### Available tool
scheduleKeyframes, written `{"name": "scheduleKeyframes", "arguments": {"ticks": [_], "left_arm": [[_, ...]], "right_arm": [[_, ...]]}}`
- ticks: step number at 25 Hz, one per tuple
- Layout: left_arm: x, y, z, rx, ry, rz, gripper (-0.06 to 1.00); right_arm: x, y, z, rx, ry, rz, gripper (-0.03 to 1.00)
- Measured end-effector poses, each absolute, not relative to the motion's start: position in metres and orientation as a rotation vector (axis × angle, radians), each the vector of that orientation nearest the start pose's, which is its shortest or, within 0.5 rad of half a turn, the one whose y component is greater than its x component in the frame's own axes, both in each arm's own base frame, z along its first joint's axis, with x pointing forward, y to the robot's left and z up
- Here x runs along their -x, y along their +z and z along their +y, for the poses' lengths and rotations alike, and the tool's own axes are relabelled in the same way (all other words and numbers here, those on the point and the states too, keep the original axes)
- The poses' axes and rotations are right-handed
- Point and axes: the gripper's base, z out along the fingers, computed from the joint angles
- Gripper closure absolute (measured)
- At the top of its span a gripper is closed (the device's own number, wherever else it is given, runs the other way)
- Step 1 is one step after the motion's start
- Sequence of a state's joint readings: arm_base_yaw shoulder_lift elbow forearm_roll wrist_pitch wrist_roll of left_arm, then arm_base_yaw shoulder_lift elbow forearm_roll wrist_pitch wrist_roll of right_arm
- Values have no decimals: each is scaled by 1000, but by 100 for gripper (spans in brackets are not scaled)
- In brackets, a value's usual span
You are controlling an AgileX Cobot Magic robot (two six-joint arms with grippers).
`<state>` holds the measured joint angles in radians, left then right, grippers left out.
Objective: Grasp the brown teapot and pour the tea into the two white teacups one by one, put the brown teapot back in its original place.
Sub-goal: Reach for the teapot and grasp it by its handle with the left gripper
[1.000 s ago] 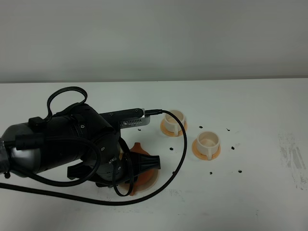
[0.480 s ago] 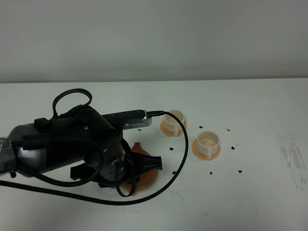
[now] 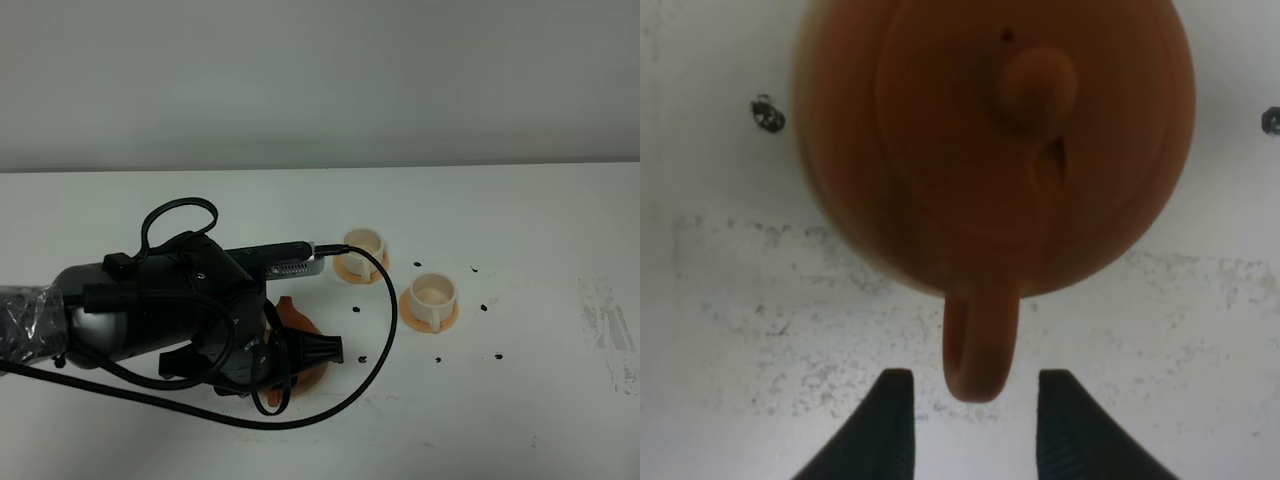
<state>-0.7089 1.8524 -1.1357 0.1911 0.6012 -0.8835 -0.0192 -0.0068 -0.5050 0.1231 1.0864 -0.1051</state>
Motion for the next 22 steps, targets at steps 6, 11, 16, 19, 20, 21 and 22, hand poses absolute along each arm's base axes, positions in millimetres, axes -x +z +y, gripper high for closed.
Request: {"name": "scheduleKeyframes", "arguments": {"ticks": [6, 11, 16, 19, 20, 21, 22], "left_arm": [[-284, 157, -231, 39, -203, 2812, 62], [-285, 156, -233, 31, -224, 2798, 62], [-285, 156, -233, 29, -225, 2797, 62], [-285, 156, -233, 29, -222, 2798, 62], [-286, 156, -232, 22, -221, 2794, 62], [-286, 157, -232, 11, -217, 2788, 62], [-286, 157, -232, 4, -214, 2784, 62]], "right_arm": [[8, 277, 10, 97, 70, 2050, 45], [8, 277, 10, 97, 70, 2050, 45], [8, 277, 10, 97, 70, 2050, 45], [8, 277, 10, 97, 70, 2050, 45], [8, 277, 10, 97, 70, 2050, 45], [8, 277, 10, 97, 70, 2050, 45], [8, 277, 10, 97, 70, 2050, 45]]}}
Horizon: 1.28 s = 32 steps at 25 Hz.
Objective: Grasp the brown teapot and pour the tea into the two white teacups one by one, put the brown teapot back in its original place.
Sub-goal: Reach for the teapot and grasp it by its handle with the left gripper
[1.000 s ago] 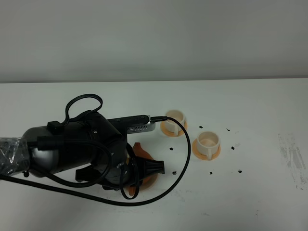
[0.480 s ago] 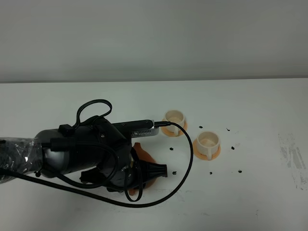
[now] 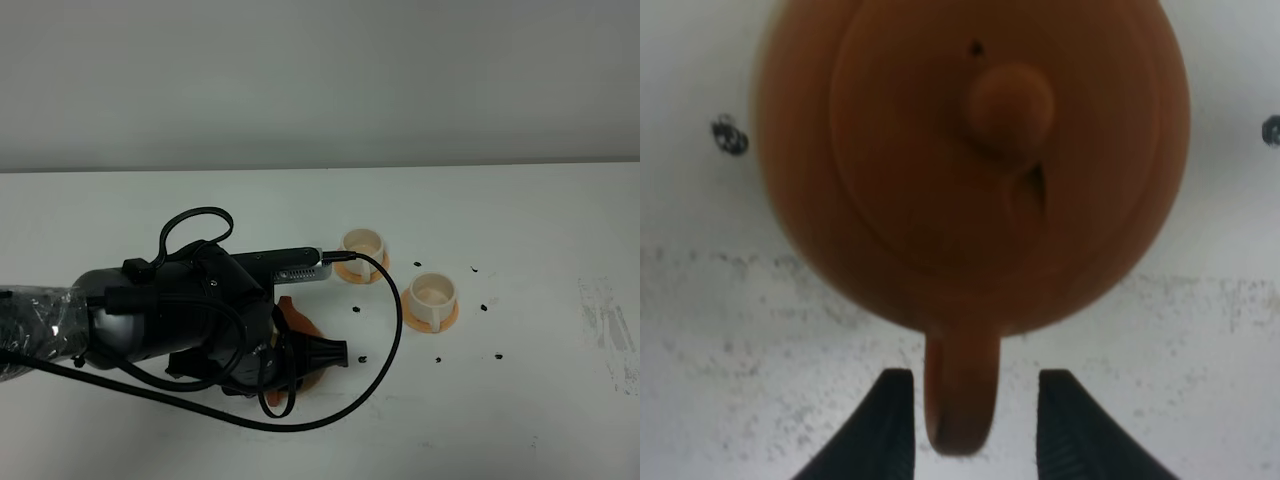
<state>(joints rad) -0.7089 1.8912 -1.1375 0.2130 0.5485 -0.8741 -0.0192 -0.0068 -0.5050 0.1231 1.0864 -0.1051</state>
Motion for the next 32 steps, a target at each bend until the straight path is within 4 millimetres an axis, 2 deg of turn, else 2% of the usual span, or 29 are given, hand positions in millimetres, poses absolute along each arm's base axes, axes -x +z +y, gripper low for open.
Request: {"name": "scheduleKeyframes", "arguments": {"ticks": [21, 32], "left_arm": [[-289, 151, -235, -16, -224, 2768, 62], [-287, 149, -237, -14, -228, 2779, 62]], "right_arm": [[8, 277, 9, 84, 62, 2052, 45], [8, 277, 7, 48, 54, 2055, 56]]}}
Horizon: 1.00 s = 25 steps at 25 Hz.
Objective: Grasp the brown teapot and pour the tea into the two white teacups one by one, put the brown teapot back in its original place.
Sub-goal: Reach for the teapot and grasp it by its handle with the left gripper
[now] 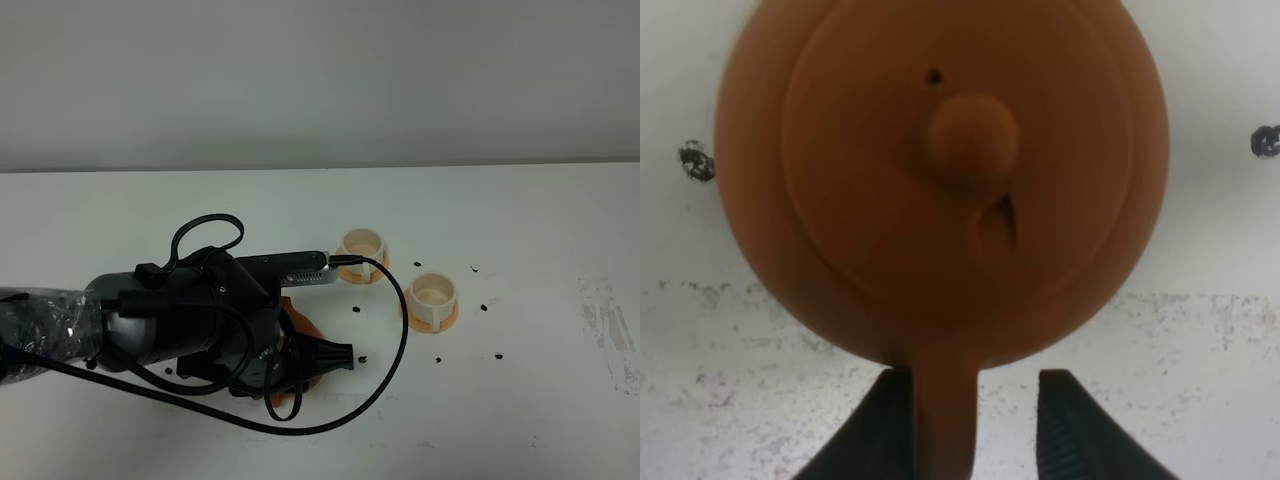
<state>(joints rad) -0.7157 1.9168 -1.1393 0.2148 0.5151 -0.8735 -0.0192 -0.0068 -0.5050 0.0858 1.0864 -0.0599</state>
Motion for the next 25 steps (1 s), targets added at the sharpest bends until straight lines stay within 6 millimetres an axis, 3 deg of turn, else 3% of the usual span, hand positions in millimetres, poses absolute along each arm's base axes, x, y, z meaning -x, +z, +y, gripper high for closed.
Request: {"name": "scheduleKeyframes", "arguments": {"ticks": [17, 20, 23, 25], "left_arm": [[-288, 148, -237, 21, -233, 2781, 62], [-287, 146, -236, 19, -220, 2789, 68], [-288, 143, -235, 20, -202, 2801, 82], [-289, 143, -235, 4, -201, 2799, 82]], "right_arm": [[8, 277, 7, 47, 55, 2055, 75], [8, 277, 7, 47, 55, 2055, 75], [8, 277, 7, 47, 56, 2055, 76], [8, 277, 7, 47, 57, 2055, 76]]}}
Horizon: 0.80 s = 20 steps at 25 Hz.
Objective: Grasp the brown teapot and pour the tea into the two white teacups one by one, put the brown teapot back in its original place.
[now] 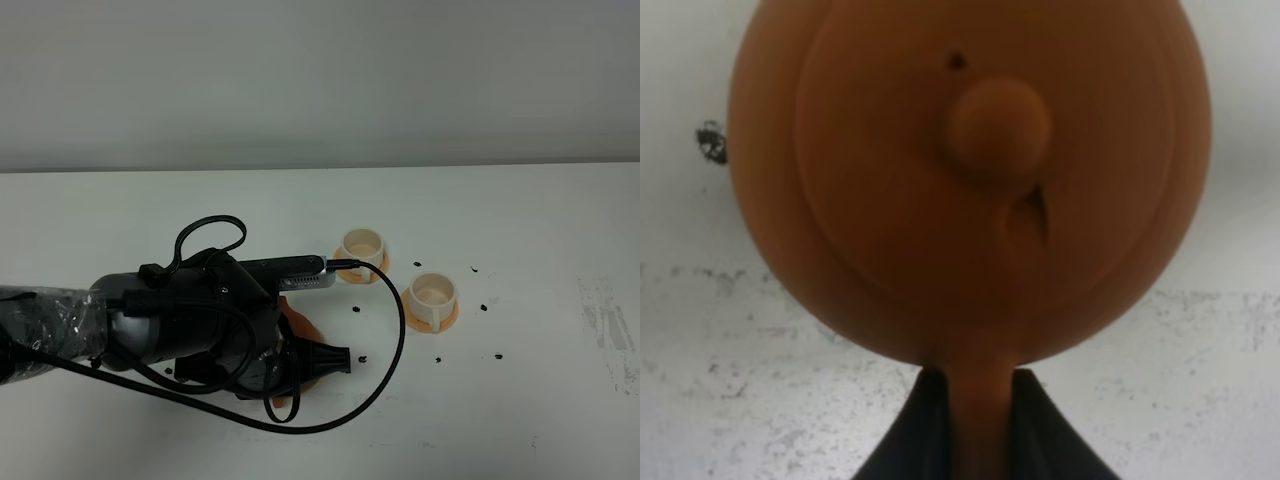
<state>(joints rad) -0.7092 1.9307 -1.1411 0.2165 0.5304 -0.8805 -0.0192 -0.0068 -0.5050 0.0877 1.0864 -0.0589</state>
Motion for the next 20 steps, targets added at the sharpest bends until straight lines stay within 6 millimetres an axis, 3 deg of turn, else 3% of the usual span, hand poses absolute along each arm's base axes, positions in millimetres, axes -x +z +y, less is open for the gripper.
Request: {"name": "scheduleKeyframes", "arguments": {"ticks": [12, 20], "left_arm": [[-289, 145, -234, -55, -186, 2791, 82], [-287, 170, -227, -124, -157, 2741, 82]], "right_arm": [[8, 277, 7, 45, 58, 2055, 76], [8, 277, 7, 45, 58, 2055, 76]]}}
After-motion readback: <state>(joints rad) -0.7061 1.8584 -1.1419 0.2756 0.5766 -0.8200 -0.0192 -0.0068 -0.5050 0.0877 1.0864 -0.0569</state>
